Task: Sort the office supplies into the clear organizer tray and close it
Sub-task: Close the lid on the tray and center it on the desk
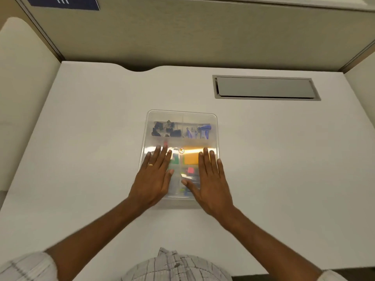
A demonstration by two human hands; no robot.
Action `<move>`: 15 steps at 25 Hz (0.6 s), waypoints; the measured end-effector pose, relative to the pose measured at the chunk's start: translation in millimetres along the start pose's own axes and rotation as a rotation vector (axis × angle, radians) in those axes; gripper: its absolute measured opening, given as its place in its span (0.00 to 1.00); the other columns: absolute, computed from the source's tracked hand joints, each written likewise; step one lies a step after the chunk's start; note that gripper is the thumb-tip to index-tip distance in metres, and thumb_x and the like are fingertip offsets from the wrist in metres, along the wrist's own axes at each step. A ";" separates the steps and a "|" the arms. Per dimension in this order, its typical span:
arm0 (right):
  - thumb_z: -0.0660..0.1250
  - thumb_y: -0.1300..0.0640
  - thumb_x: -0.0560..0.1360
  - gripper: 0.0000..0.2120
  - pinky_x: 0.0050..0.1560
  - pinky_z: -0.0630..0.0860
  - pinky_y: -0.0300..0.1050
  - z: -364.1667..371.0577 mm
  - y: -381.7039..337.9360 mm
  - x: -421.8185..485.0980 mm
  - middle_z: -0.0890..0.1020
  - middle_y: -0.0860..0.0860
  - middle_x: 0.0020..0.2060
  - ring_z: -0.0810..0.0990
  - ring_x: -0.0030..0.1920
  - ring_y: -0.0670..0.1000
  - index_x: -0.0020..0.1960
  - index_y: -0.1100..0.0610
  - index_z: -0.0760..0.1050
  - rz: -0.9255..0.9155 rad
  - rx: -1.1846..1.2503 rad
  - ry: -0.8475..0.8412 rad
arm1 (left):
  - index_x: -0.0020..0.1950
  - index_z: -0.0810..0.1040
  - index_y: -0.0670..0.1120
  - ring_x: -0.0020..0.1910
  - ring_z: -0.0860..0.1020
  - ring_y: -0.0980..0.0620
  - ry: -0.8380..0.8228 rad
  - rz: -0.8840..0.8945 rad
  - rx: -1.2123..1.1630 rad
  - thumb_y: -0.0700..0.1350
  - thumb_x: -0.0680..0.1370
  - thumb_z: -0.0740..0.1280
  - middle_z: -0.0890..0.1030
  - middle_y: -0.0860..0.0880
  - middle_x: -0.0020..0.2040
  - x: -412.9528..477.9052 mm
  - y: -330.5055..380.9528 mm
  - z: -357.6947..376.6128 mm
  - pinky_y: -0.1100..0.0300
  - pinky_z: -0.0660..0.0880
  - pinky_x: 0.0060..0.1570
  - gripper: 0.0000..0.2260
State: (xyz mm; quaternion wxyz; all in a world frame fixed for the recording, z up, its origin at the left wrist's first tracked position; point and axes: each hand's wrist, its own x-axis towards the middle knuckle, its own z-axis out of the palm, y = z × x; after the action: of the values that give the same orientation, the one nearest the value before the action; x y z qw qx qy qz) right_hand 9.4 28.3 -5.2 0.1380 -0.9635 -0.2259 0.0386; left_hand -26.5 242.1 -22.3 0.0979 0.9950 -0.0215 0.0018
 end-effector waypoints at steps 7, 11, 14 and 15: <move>0.50 0.33 0.80 0.40 0.80 0.52 0.56 20.1 -1.8 -23.5 0.46 0.52 0.81 0.45 0.81 0.52 0.81 0.57 0.45 0.026 -0.039 0.027 | 0.81 0.45 0.47 0.81 0.44 0.47 -0.026 -0.005 0.081 0.59 0.83 0.45 0.46 0.47 0.82 -16.0 5.7 7.8 0.41 0.51 0.78 0.30; 0.50 0.34 0.80 0.38 0.80 0.50 0.53 19.0 -2.0 -16.6 0.47 0.52 0.81 0.45 0.81 0.52 0.81 0.56 0.45 -0.010 -0.044 0.041 | 0.82 0.45 0.48 0.81 0.43 0.47 -0.018 -0.003 0.084 0.61 0.82 0.47 0.45 0.47 0.82 -13.9 6.7 5.9 0.41 0.50 0.78 0.32; 0.47 0.33 0.80 0.38 0.79 0.46 0.52 16.1 -1.3 -22.5 0.42 0.49 0.81 0.41 0.81 0.49 0.81 0.54 0.41 0.000 -0.045 -0.024 | 0.81 0.43 0.49 0.81 0.41 0.48 -0.062 -0.030 0.058 0.63 0.82 0.43 0.43 0.49 0.82 -18.5 12.3 1.0 0.43 0.47 0.79 0.31; 0.46 0.32 0.80 0.39 0.79 0.45 0.51 15.4 -0.7 -23.0 0.41 0.48 0.81 0.41 0.81 0.48 0.81 0.53 0.40 0.005 -0.042 -0.046 | 0.81 0.42 0.50 0.81 0.40 0.49 -0.074 -0.029 0.057 0.63 0.82 0.40 0.42 0.50 0.82 -18.7 12.8 0.7 0.44 0.46 0.79 0.31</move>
State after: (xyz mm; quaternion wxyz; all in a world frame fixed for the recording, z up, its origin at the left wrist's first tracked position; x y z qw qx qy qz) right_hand -13.6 22.4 -19.6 0.1126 -0.9657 -0.2272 0.0563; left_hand -45.8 230.2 -20.6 0.0689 0.9969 -0.0107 -0.0360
